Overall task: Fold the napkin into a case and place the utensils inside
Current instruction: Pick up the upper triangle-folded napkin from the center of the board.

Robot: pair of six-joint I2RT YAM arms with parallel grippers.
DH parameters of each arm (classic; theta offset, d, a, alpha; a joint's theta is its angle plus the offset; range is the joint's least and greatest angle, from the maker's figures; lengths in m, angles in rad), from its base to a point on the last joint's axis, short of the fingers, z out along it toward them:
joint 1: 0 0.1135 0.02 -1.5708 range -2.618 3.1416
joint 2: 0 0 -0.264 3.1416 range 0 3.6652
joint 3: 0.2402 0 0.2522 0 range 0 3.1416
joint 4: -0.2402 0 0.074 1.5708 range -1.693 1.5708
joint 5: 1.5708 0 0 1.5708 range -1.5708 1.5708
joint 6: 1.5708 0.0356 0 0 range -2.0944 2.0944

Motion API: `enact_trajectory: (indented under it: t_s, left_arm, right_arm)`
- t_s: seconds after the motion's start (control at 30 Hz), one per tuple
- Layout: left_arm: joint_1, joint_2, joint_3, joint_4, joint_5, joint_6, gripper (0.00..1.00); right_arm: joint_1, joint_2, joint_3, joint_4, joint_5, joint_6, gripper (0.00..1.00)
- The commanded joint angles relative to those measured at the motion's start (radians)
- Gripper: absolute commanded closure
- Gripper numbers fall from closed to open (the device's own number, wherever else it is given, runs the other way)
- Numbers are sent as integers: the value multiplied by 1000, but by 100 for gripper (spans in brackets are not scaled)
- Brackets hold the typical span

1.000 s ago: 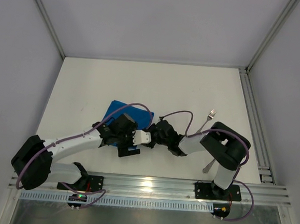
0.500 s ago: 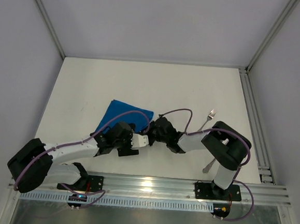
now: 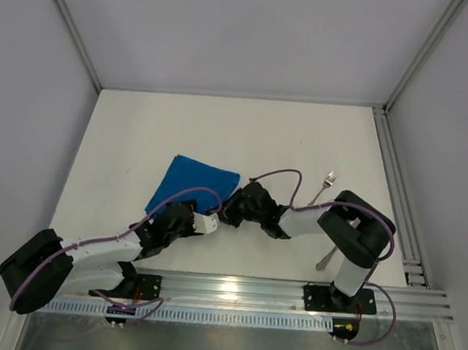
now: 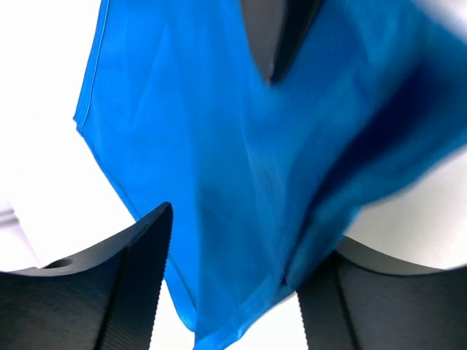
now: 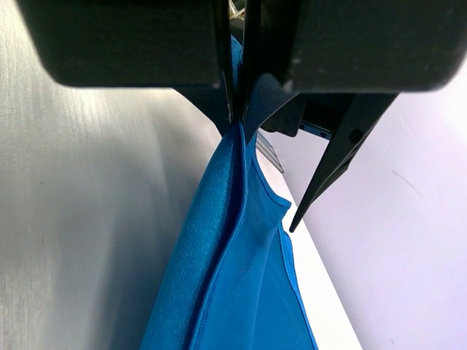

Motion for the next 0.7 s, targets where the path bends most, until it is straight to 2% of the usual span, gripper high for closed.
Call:
enact_trajectory:
  t_s: [0.0, 0.13, 0.43, 0.67]
  left_arm:
    - [-1, -23, -63, 20, -92, 46, 37]
    - [17, -42, -109, 29, -112, 78, 40]
    - [132, -73, -165, 54, -110, 136, 43]
    - [269, -85, -160, 48, -55, 195, 46]
  right_arm:
    - [-9, -34, 22, 4, 2, -17, 96]
    - [-18, -31, 16, -2, -8, -24, 96]
    - [-33, -34, -1, -20, -19, -51, 96]
    - [-46, -34, -10, -26, -30, -71, 96]
